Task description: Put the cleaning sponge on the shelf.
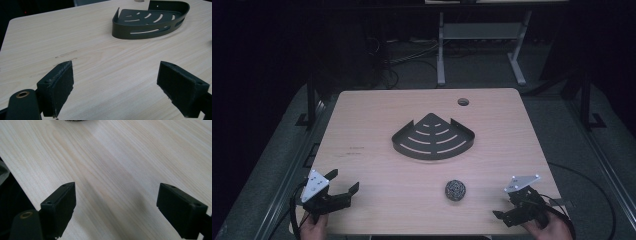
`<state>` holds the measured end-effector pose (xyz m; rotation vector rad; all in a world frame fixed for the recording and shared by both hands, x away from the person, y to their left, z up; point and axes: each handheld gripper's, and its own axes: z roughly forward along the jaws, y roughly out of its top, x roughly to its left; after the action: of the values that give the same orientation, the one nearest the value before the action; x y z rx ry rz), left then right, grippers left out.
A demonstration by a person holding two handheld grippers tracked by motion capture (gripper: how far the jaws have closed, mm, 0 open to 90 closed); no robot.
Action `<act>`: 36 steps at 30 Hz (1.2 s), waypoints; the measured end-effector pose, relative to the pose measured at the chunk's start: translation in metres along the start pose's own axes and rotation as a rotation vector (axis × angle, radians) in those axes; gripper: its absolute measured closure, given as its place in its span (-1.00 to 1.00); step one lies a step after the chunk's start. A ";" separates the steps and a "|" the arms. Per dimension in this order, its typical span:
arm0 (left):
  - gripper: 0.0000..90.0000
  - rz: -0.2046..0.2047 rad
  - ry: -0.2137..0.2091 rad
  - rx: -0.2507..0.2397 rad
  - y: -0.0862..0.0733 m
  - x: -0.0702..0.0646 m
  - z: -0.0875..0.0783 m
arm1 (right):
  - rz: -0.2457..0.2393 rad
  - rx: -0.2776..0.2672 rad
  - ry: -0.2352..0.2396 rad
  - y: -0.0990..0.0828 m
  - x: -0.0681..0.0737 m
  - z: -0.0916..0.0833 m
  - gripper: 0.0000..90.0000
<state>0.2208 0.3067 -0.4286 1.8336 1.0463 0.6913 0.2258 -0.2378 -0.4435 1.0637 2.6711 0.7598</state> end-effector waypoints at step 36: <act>-0.71 -0.001 -0.007 0.002 0.000 0.000 0.001 | -0.095 0.054 0.061 0.023 0.022 0.018 -0.67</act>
<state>0.2218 0.3066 -0.4293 1.8362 1.0436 0.6835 0.2292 -0.2016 -0.4467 0.9325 2.7859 0.7179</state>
